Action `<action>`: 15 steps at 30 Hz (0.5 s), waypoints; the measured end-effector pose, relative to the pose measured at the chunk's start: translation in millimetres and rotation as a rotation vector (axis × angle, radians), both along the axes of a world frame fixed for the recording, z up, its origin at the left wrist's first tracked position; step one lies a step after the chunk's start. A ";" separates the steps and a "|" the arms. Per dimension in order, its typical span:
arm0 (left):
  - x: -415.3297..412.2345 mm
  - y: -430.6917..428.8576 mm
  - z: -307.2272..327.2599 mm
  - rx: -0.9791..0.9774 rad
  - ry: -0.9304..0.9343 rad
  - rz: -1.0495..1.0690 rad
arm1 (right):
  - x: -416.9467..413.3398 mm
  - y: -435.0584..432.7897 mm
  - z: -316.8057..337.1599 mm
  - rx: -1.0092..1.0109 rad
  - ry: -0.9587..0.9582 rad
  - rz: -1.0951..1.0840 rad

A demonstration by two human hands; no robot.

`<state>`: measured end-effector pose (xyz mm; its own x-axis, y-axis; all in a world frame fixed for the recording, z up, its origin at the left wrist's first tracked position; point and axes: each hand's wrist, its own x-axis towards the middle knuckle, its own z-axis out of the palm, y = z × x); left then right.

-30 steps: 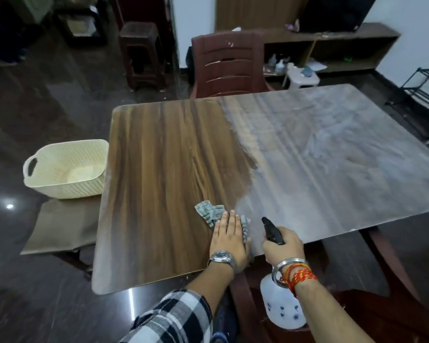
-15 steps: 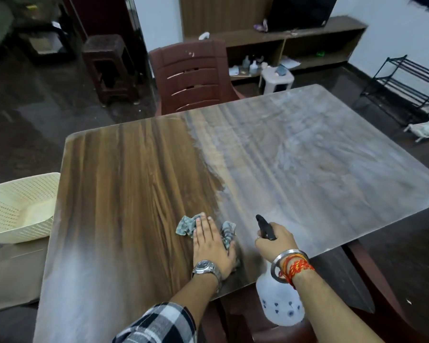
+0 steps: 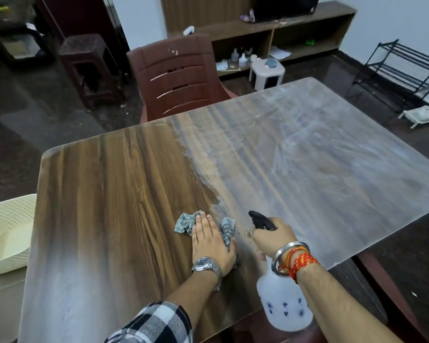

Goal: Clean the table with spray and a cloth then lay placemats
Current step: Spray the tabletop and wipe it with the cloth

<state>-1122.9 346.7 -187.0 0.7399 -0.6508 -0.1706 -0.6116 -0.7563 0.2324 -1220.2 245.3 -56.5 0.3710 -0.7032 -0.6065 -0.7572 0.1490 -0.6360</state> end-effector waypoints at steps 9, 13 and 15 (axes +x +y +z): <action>98.7 -68.9 3.8 -0.010 -0.022 -0.089 | 52.1 -41.0 4.8 -0.058 0.035 0.074; 166.0 -100.5 3.6 0.004 -0.032 -0.071 | 97.7 -56.4 -1.3 -0.140 0.022 0.051; 201.1 -117.7 2.1 0.005 -0.038 -0.041 | 125.1 -67.7 -2.7 -0.147 0.013 0.056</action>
<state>-921.8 229.0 -184.9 0.7187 -0.6798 -0.1463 -0.6502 -0.7316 0.2050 -1095.1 177.6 -59.2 0.4049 -0.7631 -0.5037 -0.7700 0.0125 -0.6379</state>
